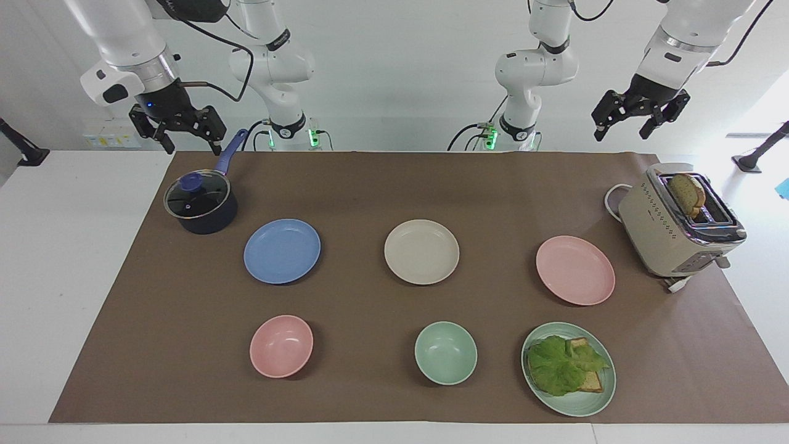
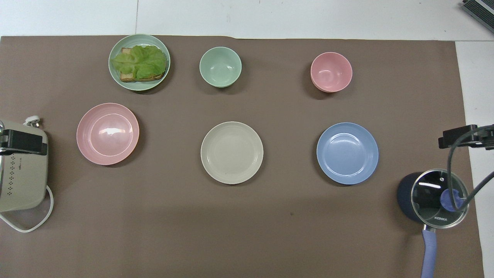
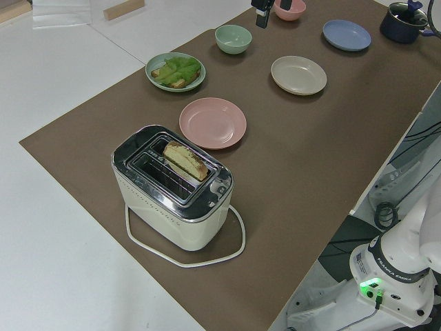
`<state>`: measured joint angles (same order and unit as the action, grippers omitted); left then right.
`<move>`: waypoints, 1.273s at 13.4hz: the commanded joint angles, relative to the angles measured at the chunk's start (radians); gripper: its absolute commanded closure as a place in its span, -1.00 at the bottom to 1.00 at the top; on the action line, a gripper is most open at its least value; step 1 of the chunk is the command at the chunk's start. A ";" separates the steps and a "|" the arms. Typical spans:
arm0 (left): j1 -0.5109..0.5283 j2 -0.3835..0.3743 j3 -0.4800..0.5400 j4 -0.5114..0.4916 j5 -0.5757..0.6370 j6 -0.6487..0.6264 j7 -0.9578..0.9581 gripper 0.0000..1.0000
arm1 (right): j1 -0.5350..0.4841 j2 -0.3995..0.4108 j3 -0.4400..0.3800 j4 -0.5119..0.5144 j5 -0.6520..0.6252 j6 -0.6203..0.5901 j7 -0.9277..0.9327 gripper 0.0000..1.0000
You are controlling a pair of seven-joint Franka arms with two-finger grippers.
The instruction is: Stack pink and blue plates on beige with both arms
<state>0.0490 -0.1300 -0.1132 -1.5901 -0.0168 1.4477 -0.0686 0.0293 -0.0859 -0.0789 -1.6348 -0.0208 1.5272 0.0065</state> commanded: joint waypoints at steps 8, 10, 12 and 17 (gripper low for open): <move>0.014 -0.023 0.012 -0.108 -0.014 0.025 -0.004 -1.00 | -0.012 -0.025 0.008 -0.031 -0.019 0.004 -0.022 -1.00; 0.040 -0.019 0.012 -0.171 -0.014 0.084 -0.004 -1.00 | -0.012 -0.025 0.008 -0.031 -0.019 0.004 -0.022 -1.00; 0.064 -0.019 0.012 -0.267 -0.014 0.207 0.000 -1.00 | -0.014 -0.025 0.008 -0.031 -0.018 0.004 -0.022 -1.00; 0.109 0.045 0.012 -0.411 -0.014 0.431 0.016 -1.00 | -0.014 -0.025 0.008 -0.031 -0.018 0.002 -0.023 -1.00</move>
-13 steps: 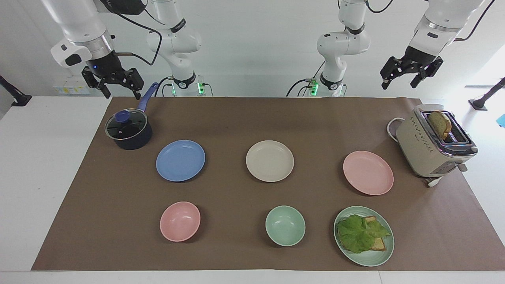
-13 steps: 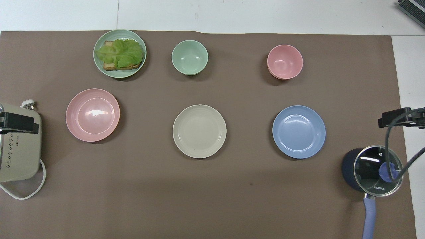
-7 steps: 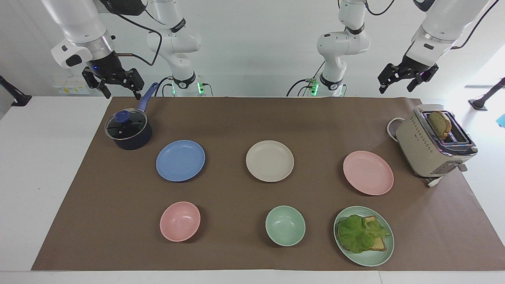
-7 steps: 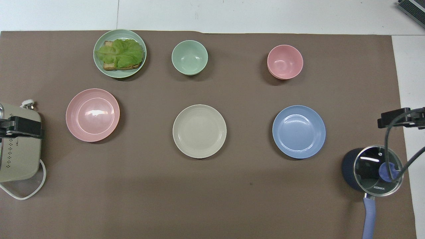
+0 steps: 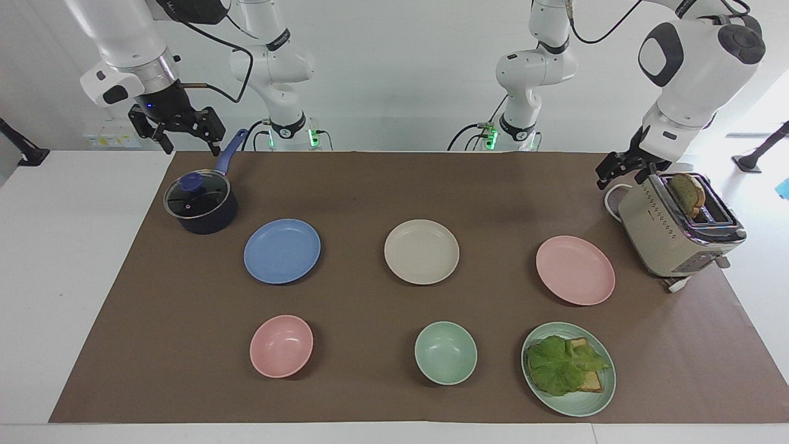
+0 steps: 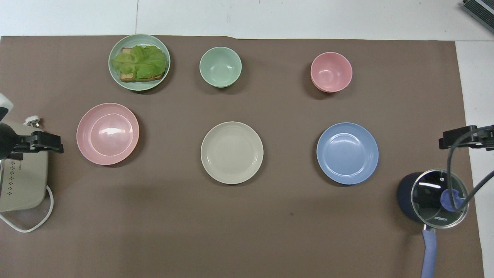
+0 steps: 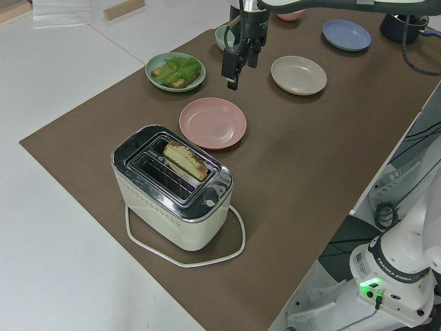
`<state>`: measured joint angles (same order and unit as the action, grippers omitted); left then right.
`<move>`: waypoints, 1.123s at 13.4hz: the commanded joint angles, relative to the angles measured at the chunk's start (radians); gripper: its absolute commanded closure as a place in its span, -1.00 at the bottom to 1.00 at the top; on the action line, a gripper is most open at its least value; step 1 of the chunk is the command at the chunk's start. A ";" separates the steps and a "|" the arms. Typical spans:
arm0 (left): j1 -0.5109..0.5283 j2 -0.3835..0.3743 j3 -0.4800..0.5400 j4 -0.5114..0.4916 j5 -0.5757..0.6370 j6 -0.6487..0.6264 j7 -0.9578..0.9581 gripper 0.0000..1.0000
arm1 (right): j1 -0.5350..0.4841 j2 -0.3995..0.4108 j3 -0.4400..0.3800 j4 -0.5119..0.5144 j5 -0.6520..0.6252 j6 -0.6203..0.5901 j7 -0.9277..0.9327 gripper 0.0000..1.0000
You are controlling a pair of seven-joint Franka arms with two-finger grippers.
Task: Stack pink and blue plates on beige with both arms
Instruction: 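Reach the left gripper to the rim of the pink plate and grasp it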
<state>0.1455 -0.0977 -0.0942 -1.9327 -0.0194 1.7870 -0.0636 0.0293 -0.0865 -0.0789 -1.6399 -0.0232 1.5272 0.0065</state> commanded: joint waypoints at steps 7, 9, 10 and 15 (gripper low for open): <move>0.012 0.259 -0.007 -0.124 -0.010 0.388 0.005 -1.00 | -0.014 -0.024 0.008 -0.026 -0.015 0.001 -0.023 -1.00; 0.029 0.280 -0.006 -0.124 -0.010 0.434 0.008 -1.00 | -0.014 -0.024 0.008 -0.026 -0.015 0.001 -0.023 -1.00; 0.034 0.300 -0.004 -0.124 -0.010 0.468 0.008 -1.00 | -0.014 -0.024 0.008 -0.026 -0.015 0.001 -0.023 -1.00; 0.075 0.323 -0.002 -0.143 -0.010 0.508 0.001 -1.00 | -0.014 -0.024 0.008 -0.026 -0.015 0.001 -0.023 -1.00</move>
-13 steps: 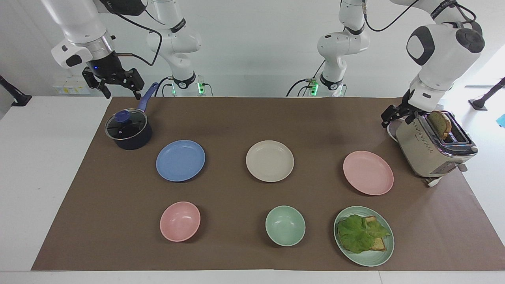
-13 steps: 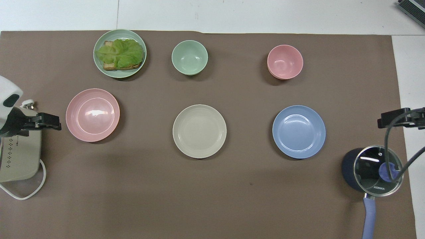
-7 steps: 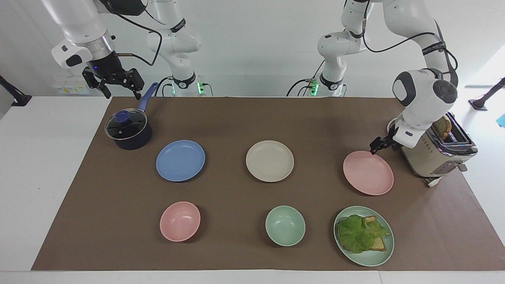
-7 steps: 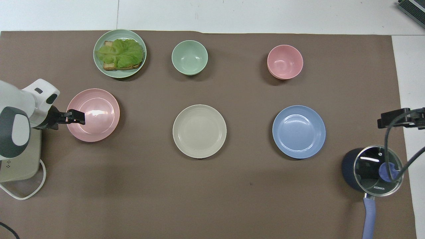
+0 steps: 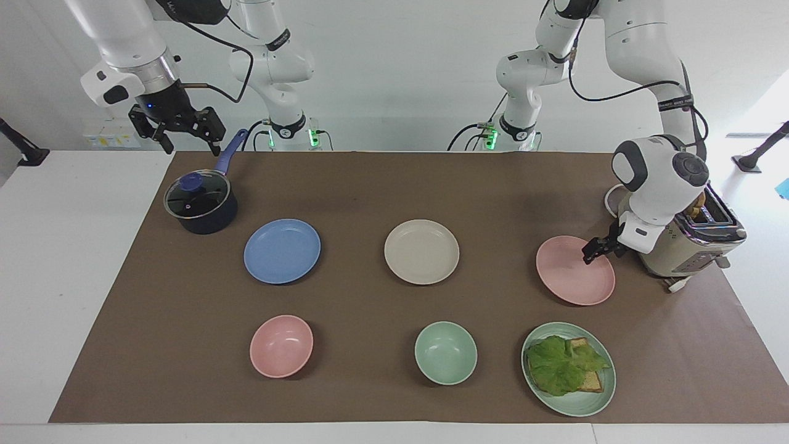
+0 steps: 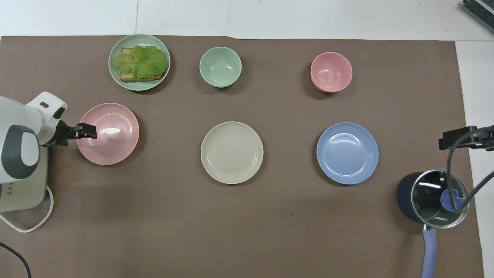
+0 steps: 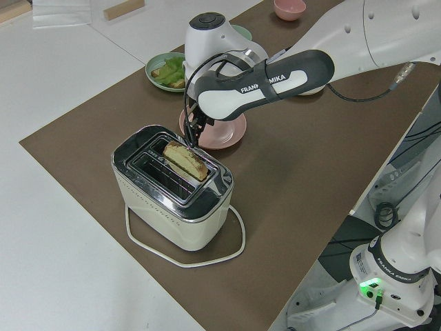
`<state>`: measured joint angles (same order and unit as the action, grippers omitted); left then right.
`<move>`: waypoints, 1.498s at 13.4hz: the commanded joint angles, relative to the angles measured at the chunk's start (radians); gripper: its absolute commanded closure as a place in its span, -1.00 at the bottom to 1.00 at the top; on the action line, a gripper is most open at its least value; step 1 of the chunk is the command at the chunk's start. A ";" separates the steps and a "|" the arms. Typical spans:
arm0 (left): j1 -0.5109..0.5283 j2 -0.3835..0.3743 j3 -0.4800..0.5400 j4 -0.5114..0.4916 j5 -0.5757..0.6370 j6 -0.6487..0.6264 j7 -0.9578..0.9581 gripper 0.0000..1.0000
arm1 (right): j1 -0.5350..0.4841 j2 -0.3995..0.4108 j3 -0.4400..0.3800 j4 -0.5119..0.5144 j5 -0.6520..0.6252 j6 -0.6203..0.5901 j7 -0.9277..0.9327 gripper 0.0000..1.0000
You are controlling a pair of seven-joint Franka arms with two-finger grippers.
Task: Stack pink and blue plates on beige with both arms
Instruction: 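Reach the left gripper to the rim of the pink plate and grasp it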
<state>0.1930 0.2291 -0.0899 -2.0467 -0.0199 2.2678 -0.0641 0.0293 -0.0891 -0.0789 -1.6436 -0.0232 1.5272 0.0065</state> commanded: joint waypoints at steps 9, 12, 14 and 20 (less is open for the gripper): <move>0.029 0.016 -0.007 0.025 -0.008 -0.083 -0.008 1.00 | -0.014 -0.027 0.008 -0.028 -0.014 0.001 -0.023 -1.00; 0.029 0.015 -0.008 0.051 -0.008 -0.128 -0.010 1.00 | -0.014 -0.027 0.007 -0.028 -0.014 0.001 -0.023 -1.00; 0.029 0.007 -0.010 0.066 -0.009 -0.172 -0.006 1.00 | -0.017 -0.027 0.007 -0.028 -0.015 0.001 -0.023 -1.00; 0.005 -0.039 -0.020 0.224 -0.213 -0.481 -0.073 1.00 | -0.025 -0.029 0.008 -0.032 -0.014 0.002 -0.025 -1.00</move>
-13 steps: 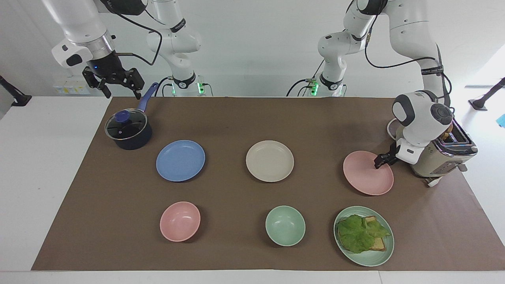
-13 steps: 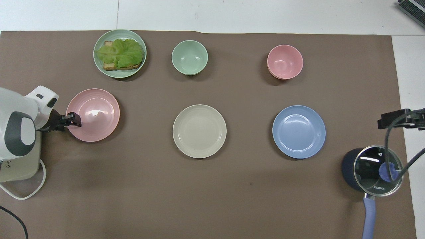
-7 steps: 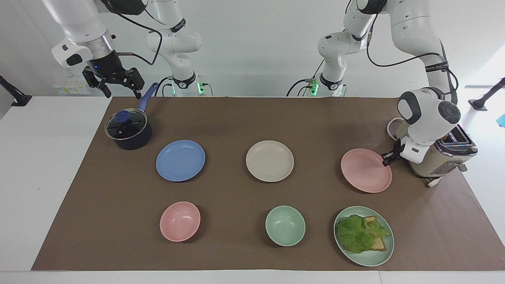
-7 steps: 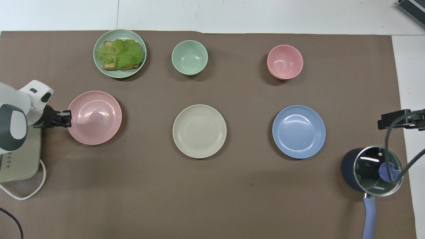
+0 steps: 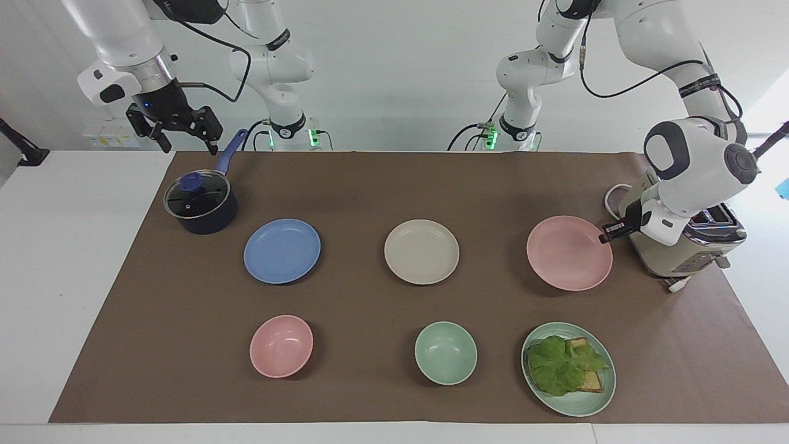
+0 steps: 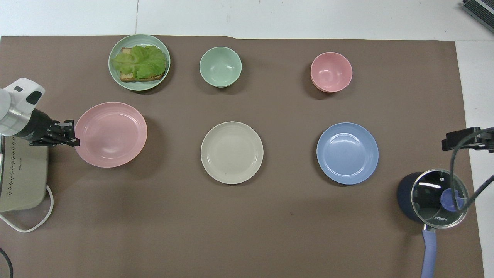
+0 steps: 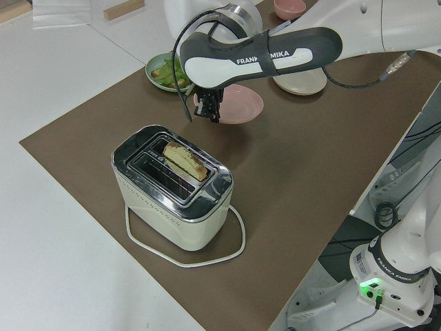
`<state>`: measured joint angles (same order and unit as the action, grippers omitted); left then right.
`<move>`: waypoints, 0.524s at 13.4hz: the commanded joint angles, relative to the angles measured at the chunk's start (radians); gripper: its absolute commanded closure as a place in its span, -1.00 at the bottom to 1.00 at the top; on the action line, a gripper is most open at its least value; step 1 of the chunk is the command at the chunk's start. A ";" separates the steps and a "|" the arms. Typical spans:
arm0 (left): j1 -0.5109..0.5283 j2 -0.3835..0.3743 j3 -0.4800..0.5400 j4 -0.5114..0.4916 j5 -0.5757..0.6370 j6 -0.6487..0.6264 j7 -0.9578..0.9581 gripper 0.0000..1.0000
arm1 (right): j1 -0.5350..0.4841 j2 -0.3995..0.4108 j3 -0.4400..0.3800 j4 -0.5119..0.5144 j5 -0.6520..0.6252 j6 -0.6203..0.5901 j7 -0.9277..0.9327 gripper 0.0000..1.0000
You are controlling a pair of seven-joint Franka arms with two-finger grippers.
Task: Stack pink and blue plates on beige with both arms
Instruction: 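Slide the pink plate with the left gripper onto the beige plate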
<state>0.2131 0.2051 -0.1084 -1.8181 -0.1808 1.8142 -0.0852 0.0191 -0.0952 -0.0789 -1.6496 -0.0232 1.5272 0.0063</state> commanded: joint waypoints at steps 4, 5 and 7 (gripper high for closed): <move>-0.118 -0.016 -0.011 -0.012 -0.150 -0.023 -0.085 1.00 | -0.025 -0.038 0.007 -0.050 -0.014 0.010 -0.028 -1.00; -0.151 -0.022 -0.010 -0.023 -0.157 -0.013 -0.100 1.00 | -0.028 -0.041 0.007 -0.052 -0.014 0.011 -0.029 -1.00; -0.222 -0.035 -0.010 -0.047 -0.212 0.022 -0.160 1.00 | -0.028 -0.041 0.007 -0.053 -0.014 0.011 -0.029 -1.00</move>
<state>0.0508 0.1970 -0.1327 -1.8284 -0.3509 1.8065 -0.2009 0.0044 -0.1064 -0.0796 -1.6673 -0.0232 1.5272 0.0035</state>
